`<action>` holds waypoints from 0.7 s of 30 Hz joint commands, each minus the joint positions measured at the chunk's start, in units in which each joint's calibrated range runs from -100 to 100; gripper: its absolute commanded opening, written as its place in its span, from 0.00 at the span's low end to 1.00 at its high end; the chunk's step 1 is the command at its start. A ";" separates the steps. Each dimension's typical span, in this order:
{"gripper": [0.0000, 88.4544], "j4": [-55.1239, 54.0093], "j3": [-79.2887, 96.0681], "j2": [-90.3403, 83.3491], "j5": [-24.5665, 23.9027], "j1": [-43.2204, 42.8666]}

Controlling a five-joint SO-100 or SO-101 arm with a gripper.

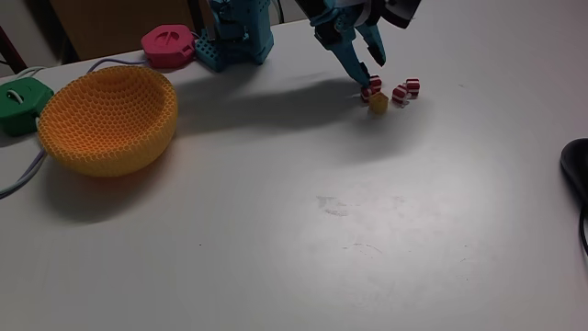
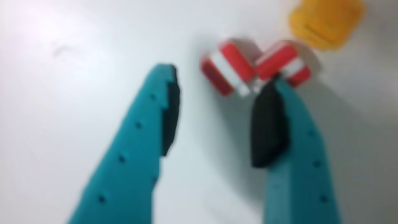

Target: Place cube pieces into the yellow basket

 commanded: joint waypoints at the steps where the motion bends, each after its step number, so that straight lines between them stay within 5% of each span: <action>1: 0.18 2.86 -4.14 -1.52 -1.71 0.45; 4: 0.18 5.64 -6.35 -1.61 -2.15 1.75; 10: 0.30 5.38 -8.76 -2.08 6.15 7.90; 21: 0.30 -2.78 -1.92 -0.10 7.62 8.65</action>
